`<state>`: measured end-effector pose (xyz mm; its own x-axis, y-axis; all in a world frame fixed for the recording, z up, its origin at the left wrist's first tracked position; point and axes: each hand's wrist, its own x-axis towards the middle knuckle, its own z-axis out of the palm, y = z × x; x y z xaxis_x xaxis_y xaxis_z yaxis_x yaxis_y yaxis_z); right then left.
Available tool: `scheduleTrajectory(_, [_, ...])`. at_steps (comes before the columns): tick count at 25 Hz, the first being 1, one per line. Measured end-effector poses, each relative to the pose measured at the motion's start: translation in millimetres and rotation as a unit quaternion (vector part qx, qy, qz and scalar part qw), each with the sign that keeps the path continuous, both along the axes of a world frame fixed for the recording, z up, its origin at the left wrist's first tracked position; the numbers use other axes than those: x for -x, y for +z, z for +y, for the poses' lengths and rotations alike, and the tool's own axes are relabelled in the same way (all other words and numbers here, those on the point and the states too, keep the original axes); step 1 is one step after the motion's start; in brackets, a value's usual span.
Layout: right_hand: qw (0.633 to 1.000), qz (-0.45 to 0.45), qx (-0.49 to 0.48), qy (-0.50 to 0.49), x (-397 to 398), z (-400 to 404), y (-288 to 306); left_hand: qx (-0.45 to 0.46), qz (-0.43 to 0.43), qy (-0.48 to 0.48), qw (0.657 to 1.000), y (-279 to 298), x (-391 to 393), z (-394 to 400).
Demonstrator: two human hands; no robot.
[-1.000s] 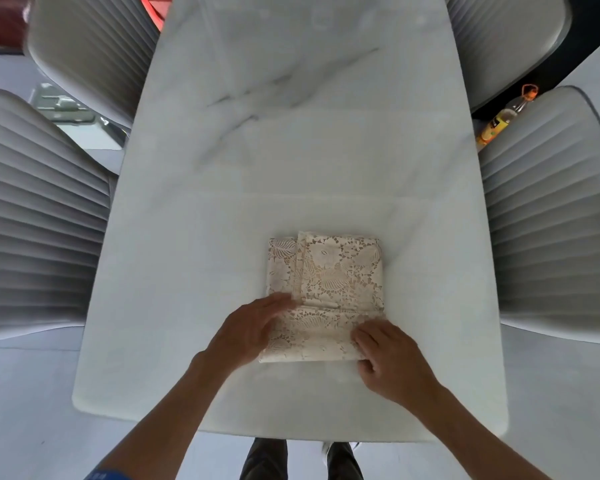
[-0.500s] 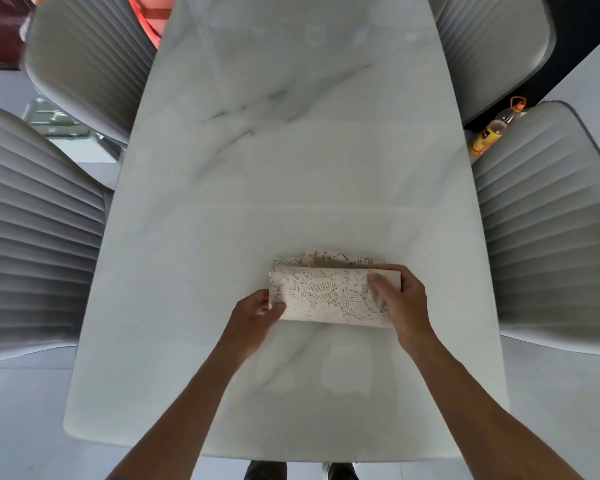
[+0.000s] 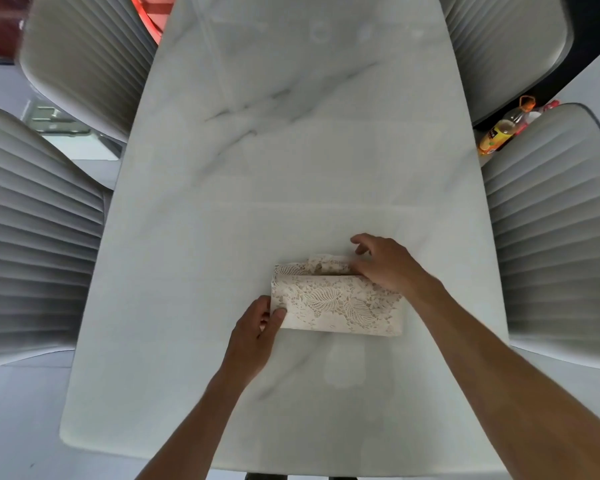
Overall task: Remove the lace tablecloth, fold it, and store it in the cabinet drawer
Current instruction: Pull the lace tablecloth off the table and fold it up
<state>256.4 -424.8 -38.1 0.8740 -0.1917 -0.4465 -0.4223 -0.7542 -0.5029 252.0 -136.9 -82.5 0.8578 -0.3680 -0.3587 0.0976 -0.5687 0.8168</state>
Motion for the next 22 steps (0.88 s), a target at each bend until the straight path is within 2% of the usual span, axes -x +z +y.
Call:
scheduleTrajectory(1, [0.998, 0.054, -0.037, 0.024, -11, 0, 0, 0.013, -0.001, -0.001, 1.000, 0, 3, 3])
scheduleTrajectory(2, [0.994, 0.070, -0.065, 0.048, -18, 0, -2, 0.023, -0.002, -0.001, 1.000, 0, 6, 4])
scheduleTrajectory(6, [0.989, 0.000, -0.126, 0.072, -24, 5, -15, 0.030, -0.009, -0.001, 1.000, -3, 7, 7])
scheduleTrajectory(9, [0.980, 0.037, -0.172, 0.091, -28, 5, -21, 0.033, -0.009, 0.008, 0.999, -4, 9, 7])
scheduleTrajectory(11, [0.981, 0.078, -0.144, 0.104, -33, 8, -23, 0.013, -0.015, 0.033, 0.999, -2, 10, 2])
scheduleTrajectory(15, [0.994, 0.055, -0.044, 0.089, -42, 16, -24, -0.093, -0.069, 0.082, 0.990, 3, 1, -21])
scheduleTrajectory(17, [0.998, 0.018, -0.033, 0.049, -39, 20, -21, -0.123, -0.081, 0.089, 0.985, 4, -2, -30])
scheduleTrajectory(19, [0.997, -0.056, -0.043, 0.021, -27, 24, -20, -0.138, -0.074, 0.095, 0.983, 4, -7, -32])
scheduleTrajectory(22, [0.984, -0.134, -0.008, 0.118, -4, 28, -27, -0.138, -0.077, 0.101, 0.982, 1, -9, -31])
